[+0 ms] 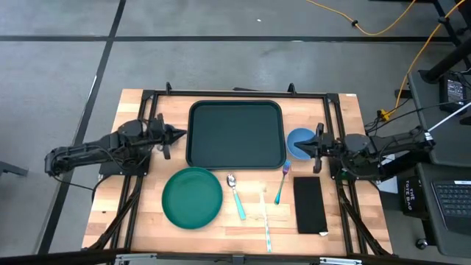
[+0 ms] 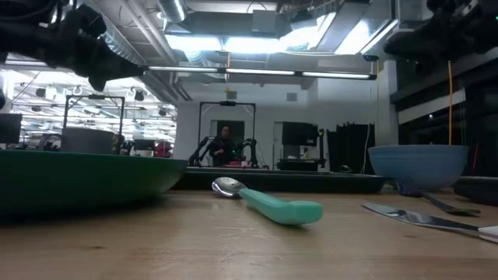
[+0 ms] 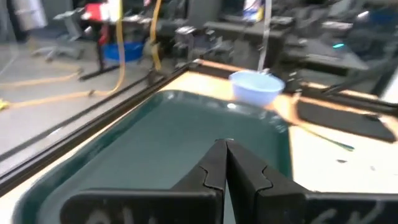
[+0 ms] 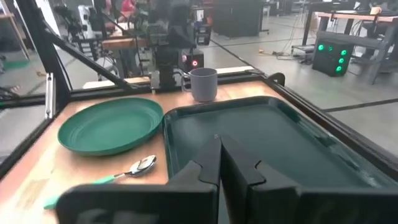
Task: Set up tray
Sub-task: Put the light blue mug in the top left of the black serving tray
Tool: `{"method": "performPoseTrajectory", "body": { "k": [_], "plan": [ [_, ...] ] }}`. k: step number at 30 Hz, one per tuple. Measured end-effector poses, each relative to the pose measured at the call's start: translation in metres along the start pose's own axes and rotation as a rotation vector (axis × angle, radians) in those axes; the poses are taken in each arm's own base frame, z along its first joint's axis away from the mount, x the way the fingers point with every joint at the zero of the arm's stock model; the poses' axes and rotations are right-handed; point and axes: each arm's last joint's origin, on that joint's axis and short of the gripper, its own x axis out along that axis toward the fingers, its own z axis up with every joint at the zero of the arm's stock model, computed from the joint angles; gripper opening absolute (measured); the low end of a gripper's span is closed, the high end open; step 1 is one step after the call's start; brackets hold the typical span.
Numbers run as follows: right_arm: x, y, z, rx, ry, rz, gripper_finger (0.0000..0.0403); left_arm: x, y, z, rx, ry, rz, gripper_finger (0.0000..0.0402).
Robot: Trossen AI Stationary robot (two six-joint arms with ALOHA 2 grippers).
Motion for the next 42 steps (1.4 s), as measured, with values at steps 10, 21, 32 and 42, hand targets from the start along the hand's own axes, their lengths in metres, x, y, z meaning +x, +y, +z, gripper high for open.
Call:
{"method": "performPoseTrajectory", "body": {
  "k": [10, 21, 32, 42],
  "plan": [
    [0.001, 0.0, 0.02, -0.042, -0.035, -0.071, 0.0009, 0.006, -0.002, 0.043, -0.044, 0.335, 0.219, 0.0003],
    [0.0, -0.005, 0.02, -0.031, -0.048, -0.241, 0.0009, 0.032, -0.011, 0.087, -0.046, 0.707, 0.386, 0.0003],
    [-0.001, -0.007, 0.024, 0.031, -0.093, -0.325, 0.001, 0.071, -0.029, 0.102, -0.071, 1.052, 0.544, 0.0003],
    [-0.001, -0.007, 0.023, -0.047, -0.073, -0.328, 0.001, 0.096, -0.032, 0.087, -0.005, 1.217, 0.447, 0.0003]
  ]
}}
